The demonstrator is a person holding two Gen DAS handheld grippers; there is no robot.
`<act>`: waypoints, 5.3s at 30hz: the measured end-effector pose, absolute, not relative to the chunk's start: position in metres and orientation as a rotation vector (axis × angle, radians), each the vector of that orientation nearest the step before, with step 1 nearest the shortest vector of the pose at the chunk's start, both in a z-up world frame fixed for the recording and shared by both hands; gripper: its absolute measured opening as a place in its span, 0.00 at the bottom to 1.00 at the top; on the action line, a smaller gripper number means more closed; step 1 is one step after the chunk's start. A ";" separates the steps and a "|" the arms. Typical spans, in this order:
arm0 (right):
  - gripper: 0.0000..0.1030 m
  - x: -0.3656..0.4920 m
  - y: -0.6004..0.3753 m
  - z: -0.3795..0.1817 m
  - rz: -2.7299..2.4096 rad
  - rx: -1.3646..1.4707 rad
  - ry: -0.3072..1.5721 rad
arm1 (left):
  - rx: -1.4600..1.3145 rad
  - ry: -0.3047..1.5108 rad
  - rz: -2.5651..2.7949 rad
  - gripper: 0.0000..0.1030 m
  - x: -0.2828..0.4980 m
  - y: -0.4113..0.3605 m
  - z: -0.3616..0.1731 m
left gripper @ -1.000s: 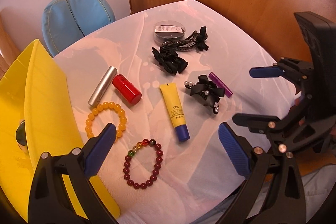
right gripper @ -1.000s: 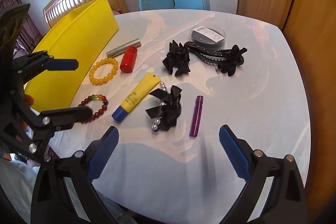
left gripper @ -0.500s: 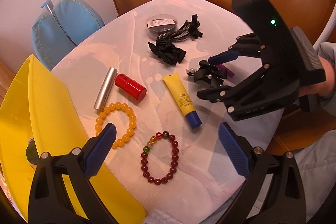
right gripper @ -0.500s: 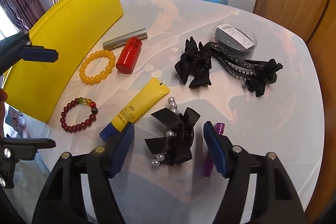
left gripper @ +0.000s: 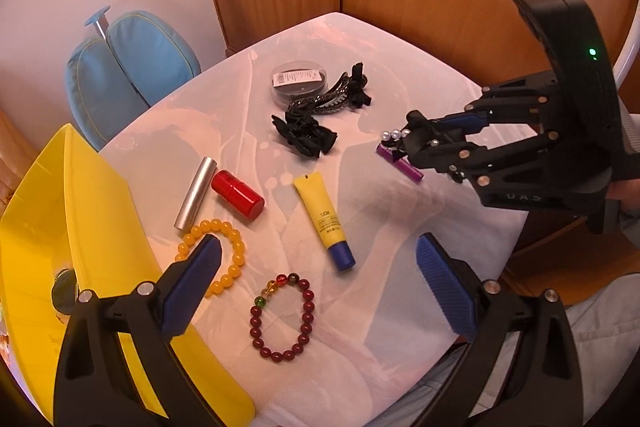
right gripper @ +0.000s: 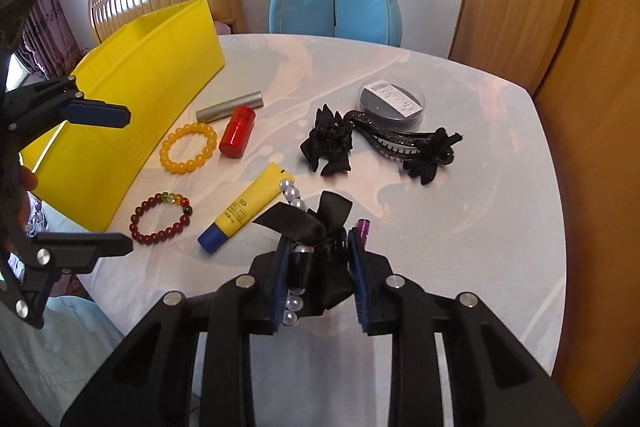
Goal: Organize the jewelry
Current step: 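Carry the black bow clip with the right gripper into the bin and release, then reach the right gripper to the clear round case and grasp it, then carry the clear round case with the right gripper into the bin and release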
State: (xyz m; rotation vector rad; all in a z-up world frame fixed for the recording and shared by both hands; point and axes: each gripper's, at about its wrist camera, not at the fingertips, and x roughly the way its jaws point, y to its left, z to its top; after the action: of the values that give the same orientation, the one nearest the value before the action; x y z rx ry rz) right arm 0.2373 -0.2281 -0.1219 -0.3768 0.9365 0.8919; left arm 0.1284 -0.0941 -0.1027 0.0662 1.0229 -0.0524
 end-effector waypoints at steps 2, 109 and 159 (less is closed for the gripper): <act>0.28 0.235 -0.243 -0.111 0.888 -0.339 0.927 | 0.066 1.005 -0.044 0.93 0.129 -0.100 -0.094; 0.94 0.237 -0.250 -0.087 0.802 -0.235 0.907 | -0.153 0.885 0.065 0.93 0.118 -0.074 -0.044; 0.75 0.252 -0.242 -0.076 0.813 -0.283 0.831 | -0.193 0.976 0.125 0.93 0.135 -0.063 -0.065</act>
State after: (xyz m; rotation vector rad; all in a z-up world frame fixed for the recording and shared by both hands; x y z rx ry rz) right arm 0.2519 -0.2419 -0.0756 -0.2828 0.8308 0.8126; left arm 0.1349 -0.0625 -0.0648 -0.1933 0.9756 0.1254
